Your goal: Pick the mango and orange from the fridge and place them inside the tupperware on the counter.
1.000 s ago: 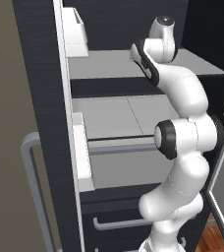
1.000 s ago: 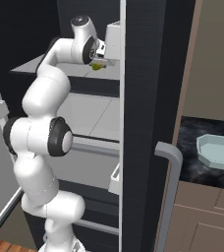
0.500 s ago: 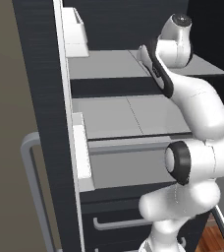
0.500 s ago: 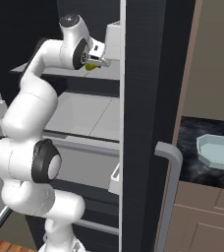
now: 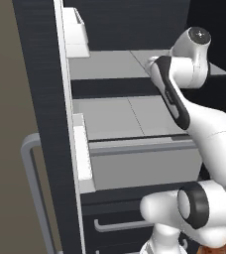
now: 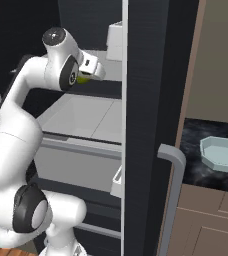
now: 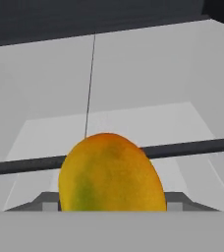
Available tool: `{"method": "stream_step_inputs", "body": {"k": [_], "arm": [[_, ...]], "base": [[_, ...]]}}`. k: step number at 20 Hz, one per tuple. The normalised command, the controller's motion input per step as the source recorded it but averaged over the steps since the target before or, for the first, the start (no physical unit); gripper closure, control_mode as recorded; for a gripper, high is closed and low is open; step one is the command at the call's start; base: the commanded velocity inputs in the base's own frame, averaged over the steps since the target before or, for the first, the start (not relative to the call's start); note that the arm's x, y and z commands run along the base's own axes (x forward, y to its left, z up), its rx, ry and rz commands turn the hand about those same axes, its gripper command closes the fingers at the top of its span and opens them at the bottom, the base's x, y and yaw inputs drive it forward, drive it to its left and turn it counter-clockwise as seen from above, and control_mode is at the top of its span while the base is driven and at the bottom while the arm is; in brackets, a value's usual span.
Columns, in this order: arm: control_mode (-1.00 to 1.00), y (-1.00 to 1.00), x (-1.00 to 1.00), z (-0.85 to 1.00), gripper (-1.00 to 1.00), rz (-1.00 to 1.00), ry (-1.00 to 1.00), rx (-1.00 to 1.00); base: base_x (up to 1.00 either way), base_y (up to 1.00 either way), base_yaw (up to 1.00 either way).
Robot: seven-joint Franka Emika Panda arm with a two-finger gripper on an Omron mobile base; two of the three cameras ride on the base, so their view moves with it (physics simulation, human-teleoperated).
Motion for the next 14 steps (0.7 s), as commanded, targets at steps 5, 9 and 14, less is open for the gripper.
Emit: {"method": "stream_step_inputs", "body": {"k": [5,9,14], "arm": [[-1.0,0.15,-0.66,0.0,1.0,0.0,0.0,0.0],[-1.0,0.1,-0.72,0.0,1.0,0.0,0.0,0.0],[-1.0,0.04,-0.76,0.0,1.0,0.0,0.0,0.0]], "base": [[0.0,0.0,0.0],[0.0,0.0,0.0],[0.0,0.0,0.0]]}}
